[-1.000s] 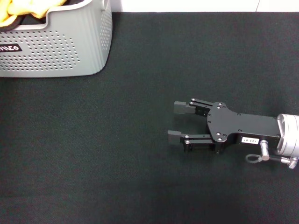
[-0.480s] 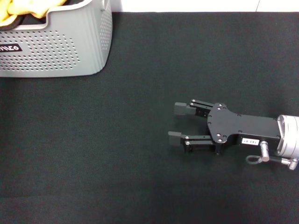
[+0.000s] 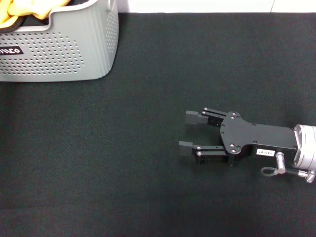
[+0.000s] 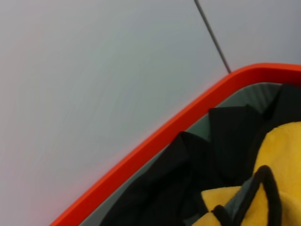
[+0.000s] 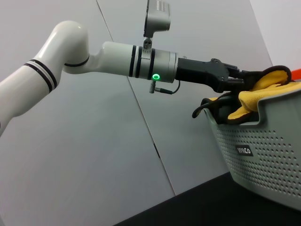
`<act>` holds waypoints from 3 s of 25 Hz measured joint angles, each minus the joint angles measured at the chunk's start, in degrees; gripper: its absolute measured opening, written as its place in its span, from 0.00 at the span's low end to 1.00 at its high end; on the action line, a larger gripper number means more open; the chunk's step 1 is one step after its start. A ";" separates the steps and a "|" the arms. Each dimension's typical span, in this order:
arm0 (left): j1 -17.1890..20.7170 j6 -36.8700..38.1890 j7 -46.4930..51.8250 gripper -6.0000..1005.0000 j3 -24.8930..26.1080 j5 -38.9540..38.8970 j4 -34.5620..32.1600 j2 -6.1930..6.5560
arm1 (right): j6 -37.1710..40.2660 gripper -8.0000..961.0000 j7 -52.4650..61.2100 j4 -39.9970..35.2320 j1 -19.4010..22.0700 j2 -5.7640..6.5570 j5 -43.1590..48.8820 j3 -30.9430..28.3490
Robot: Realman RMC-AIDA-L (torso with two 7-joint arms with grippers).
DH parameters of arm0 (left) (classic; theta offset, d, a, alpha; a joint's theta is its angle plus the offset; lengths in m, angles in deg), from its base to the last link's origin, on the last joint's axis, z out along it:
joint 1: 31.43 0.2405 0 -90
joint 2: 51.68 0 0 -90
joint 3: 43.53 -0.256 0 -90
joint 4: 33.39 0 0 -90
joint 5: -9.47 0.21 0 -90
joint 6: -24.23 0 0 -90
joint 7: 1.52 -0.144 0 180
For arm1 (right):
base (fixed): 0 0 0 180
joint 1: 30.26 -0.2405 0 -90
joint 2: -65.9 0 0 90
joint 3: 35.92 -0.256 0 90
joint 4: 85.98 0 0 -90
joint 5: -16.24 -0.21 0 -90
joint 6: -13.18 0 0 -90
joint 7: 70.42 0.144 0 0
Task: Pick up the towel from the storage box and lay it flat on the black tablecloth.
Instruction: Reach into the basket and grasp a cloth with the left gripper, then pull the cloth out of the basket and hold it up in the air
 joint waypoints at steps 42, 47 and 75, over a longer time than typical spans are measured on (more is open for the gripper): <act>10.75 11.69 13.34 0.04 -1.12 -56.53 -29.41 0.10 | 20.70 0.80 -29.36 -5.15 2.19 -0.70 -20.68 1.41; 11.95 11.73 13.13 0.04 -4.25 -54.66 -29.37 0.00 | 16.94 0.72 -32.70 -7.99 2.16 -0.70 -25.13 6.27; 12.89 1.72 12.94 0.06 -21.63 -46.85 -25.98 -0.33 | 4.05 0.54 -38.24 -13.65 -3.90 -0.70 -36.64 9.71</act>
